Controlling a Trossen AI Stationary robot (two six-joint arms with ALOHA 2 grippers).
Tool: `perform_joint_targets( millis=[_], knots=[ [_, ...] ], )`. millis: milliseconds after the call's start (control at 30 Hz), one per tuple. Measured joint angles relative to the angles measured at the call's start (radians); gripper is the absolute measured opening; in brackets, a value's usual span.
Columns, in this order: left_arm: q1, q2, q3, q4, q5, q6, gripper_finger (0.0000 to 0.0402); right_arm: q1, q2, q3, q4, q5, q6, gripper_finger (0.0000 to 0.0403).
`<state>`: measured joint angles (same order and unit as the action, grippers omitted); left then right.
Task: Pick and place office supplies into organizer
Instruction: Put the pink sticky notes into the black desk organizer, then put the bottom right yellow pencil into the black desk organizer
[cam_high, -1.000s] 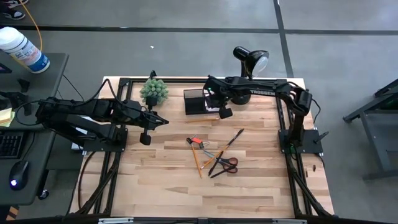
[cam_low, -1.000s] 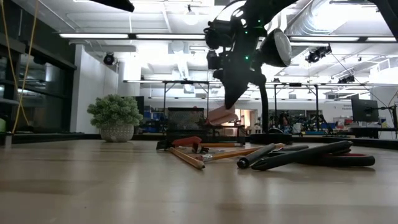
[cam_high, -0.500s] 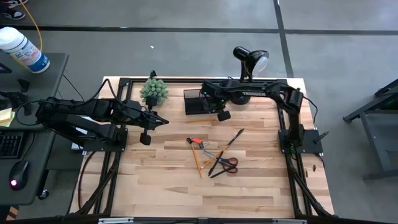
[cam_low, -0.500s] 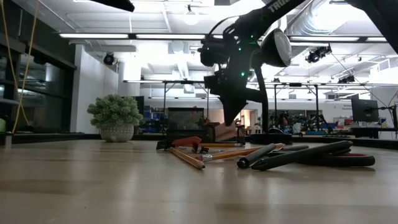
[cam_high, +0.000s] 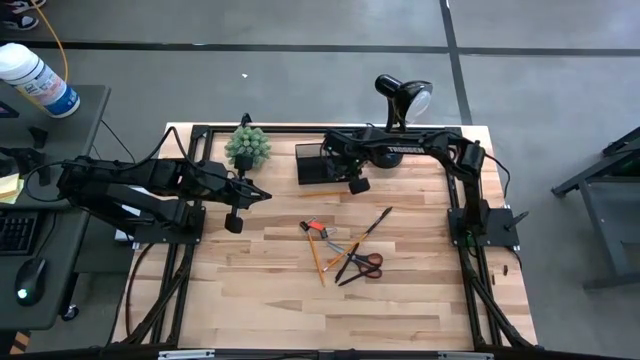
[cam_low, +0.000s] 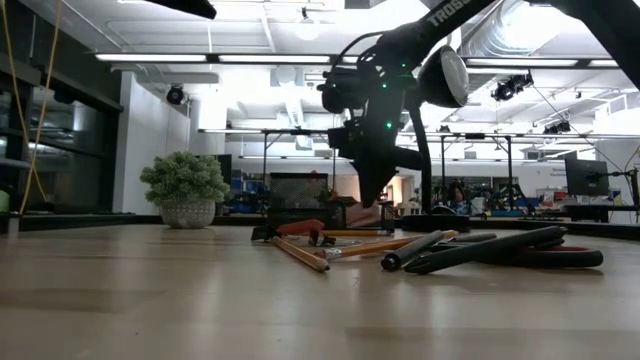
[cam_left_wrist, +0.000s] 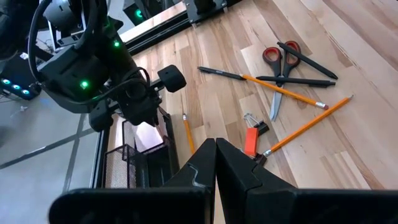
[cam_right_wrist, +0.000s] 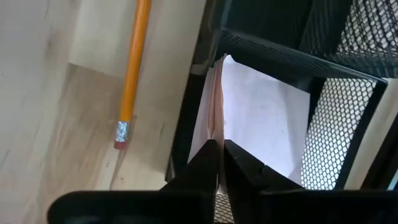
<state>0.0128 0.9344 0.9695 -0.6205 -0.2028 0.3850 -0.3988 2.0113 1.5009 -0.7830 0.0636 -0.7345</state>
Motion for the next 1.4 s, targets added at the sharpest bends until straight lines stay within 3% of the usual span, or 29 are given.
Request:
perform_joint_targets(
  millis=[467,667,867,1200,1400],
  knots=[
    [0.000,0.000,0.000,0.000,0.000,-0.001,0.0001,-0.010,-0.001,0.000,-0.011,0.079,0.021,0.0107],
    [0.000,0.000,0.000,0.000,0.000,-0.001,0.0001,-0.007,-0.001,0.009,-0.032,0.095,0.051,0.0119],
    [0.000,0.000,0.000,0.000,0.000,0.000,0.0001,0.023,-0.001,0.110,-0.141,0.107,0.071,0.0118],
    [0.000,0.000,0.000,-0.001,-0.107,0.006,0.0001,0.097,-0.003,0.342,-0.378,-0.167,0.402,0.0117],
    [0.000,0.000,0.000,-0.004,-0.107,0.076,0.0001,0.164,-0.008,0.299,-0.536,-0.290,0.475,0.0118]
  ],
)
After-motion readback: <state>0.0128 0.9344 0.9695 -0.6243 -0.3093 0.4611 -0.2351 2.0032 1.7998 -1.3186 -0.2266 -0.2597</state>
